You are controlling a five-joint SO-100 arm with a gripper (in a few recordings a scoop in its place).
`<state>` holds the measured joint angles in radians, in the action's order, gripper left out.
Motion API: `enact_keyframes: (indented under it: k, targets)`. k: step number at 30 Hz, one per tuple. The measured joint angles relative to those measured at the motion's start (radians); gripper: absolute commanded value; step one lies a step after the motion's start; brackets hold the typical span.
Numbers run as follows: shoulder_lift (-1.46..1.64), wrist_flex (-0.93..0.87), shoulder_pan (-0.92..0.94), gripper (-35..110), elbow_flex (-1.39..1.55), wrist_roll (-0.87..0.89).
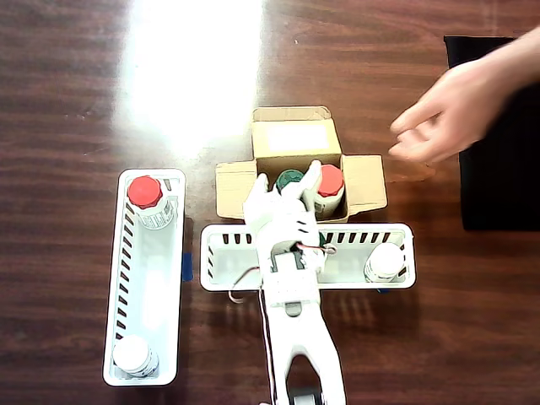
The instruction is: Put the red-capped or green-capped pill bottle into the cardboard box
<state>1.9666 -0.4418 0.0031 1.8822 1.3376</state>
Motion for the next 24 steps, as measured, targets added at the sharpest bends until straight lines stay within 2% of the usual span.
enact_keyframes:
  k: [5,8,13,24]
  targets:
    - [0.238,-0.256,0.002,9,0.0,0.003]
    - [0.379,-0.377,0.006,-6,0.025,0.003]
    - [0.632,-0.534,0.0,1,0.152,0.02]
    - [1.316,-0.79,-0.038,1,0.537,0.078]
